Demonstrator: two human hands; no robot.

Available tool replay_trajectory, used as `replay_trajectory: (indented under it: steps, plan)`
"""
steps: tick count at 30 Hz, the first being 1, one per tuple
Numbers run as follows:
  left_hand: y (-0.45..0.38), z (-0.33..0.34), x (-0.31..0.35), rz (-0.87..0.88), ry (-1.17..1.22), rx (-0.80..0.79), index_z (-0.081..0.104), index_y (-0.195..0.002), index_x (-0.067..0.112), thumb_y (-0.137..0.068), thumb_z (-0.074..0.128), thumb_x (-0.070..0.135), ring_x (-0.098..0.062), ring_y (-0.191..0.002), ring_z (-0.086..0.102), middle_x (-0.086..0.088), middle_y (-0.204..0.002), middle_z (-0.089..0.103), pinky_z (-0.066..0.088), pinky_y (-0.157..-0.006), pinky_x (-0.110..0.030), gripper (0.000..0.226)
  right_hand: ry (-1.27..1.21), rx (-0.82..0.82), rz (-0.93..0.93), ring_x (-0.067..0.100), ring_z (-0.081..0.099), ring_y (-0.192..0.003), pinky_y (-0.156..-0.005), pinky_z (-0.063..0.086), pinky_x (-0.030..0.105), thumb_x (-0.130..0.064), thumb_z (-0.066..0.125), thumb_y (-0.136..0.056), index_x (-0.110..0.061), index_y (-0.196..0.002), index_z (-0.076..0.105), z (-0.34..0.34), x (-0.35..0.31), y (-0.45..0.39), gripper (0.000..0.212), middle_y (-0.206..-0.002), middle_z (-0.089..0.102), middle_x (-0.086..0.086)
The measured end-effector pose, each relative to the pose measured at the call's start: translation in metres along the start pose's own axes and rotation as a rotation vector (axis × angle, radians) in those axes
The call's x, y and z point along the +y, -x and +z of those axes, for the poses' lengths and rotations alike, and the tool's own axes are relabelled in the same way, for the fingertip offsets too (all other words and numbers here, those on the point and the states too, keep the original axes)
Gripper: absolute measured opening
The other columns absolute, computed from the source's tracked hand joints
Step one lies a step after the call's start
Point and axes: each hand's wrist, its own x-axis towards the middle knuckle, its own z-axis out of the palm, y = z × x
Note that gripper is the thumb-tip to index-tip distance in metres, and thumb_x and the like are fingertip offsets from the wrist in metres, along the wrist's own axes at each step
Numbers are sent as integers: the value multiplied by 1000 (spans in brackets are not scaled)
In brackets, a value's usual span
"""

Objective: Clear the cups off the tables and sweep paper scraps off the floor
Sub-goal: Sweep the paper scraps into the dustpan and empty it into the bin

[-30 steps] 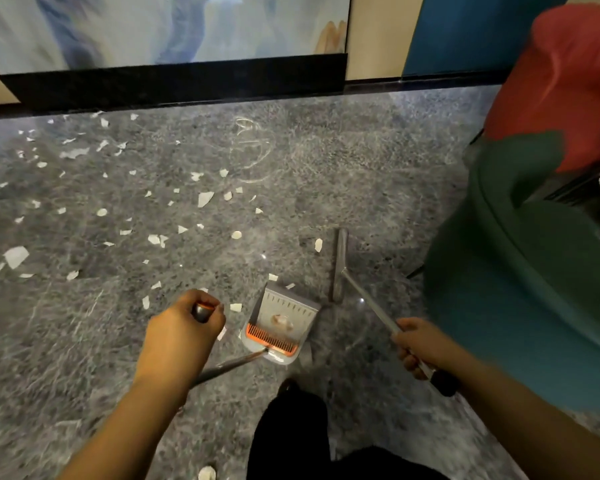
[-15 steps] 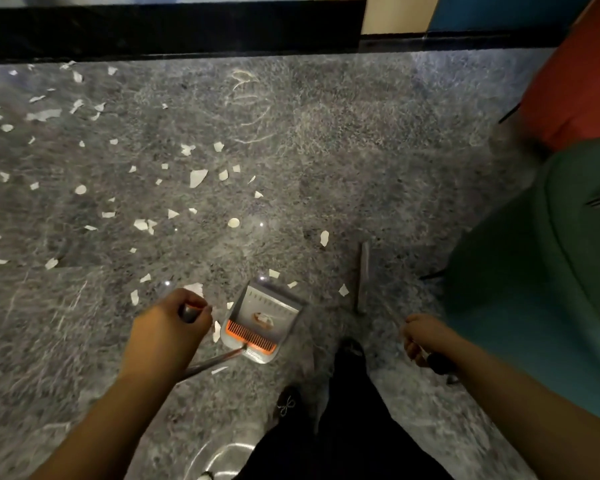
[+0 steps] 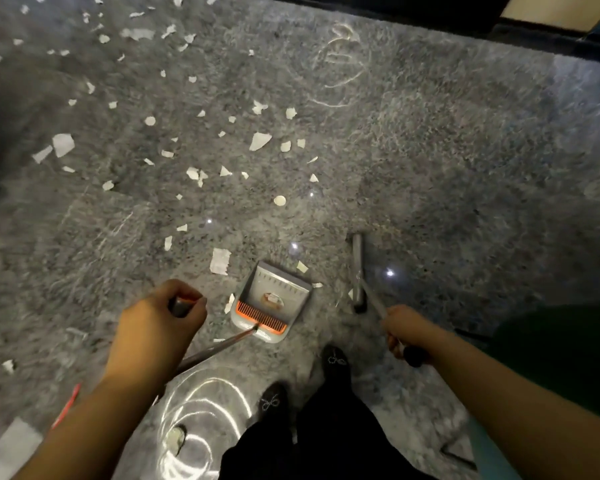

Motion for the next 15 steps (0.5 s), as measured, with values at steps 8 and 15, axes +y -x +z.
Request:
replay_trajectory:
  steps: [8, 15]
  plan:
    - [9, -2, 4, -146, 15, 91, 62, -68, 35, -77, 76, 24, 9, -65, 60, 29, -62, 64, 40, -58, -14, 20, 239, -109, -152, 20, 47, -40, -42, 37, 25, 1, 41, -91, -6, -81, 51, 15, -63, -25, 15, -45, 52, 9]
    - [38, -19, -9, -259, 45, 189, 63, -69, 33, -79, 75, 20, 13, -71, 59, 36, -67, 62, 39, -58, -14, 20, 286, -198, -188, 16, 48, -41, -45, 39, 26, -2, 42, -91, -14, -87, 45, 41, -96, -38, 13, -42, 53, 4]
